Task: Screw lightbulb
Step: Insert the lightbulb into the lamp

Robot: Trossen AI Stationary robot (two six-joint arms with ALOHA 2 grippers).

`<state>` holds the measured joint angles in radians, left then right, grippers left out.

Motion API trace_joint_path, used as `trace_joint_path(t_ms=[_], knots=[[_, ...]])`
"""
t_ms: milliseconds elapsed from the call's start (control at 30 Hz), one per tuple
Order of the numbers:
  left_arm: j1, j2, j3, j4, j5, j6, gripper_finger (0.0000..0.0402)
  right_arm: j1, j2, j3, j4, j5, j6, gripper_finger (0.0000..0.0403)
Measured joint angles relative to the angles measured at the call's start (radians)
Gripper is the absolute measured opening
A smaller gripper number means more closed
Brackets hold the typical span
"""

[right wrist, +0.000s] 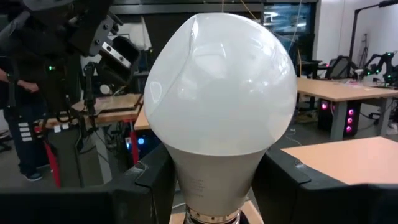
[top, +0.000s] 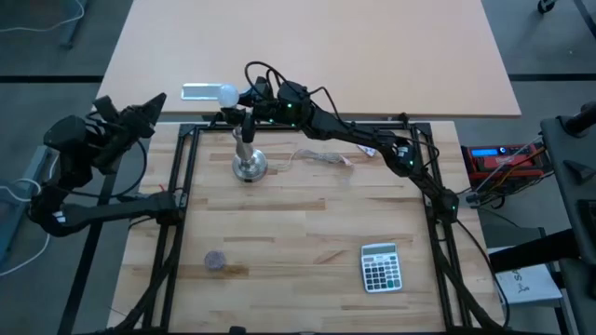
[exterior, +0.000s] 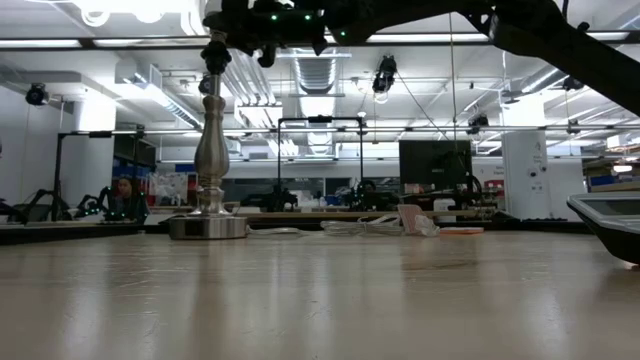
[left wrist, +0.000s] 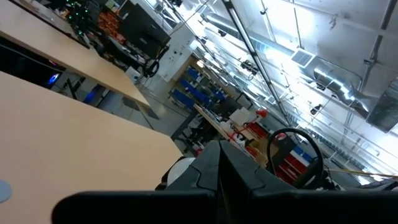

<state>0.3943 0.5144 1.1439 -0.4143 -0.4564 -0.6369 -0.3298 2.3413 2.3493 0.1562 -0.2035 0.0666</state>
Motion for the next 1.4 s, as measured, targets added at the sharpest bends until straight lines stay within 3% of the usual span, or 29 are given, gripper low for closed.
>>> trace_joint_path(t_ms=[300, 467, 567, 1000, 1400], knots=[[0.000, 0.000, 0.000, -0.006, 0.000, 0.000, 0.0000, 0.005, 0.000, 0.000, -0.027, 0.048, -0.006, 0.0162], [0.000, 0.000, 0.000, -0.008, -0.001, 0.000, 0.0000, 0.016, 0.000, 0.000, -0.030, 0.122, -0.003, 0.0239], [0.000, 0.000, 0.000, -0.013, -0.003, 0.000, 0.0000, 0.018, 0.000, 0.000, -0.031, 0.127, -0.001, 0.0265], [0.000, 0.000, 0.000, -0.014, -0.006, 0.022, 0.0000, 0.020, 0.000, 0.000, -0.050, 0.125, -0.016, 0.0233], [0.000, 0.127, 0.001, -0.075, 0.058, 0.130, 0.0000, 0.020, -0.034, 0.000, -0.153, 0.122, -0.019, 0.0255]])
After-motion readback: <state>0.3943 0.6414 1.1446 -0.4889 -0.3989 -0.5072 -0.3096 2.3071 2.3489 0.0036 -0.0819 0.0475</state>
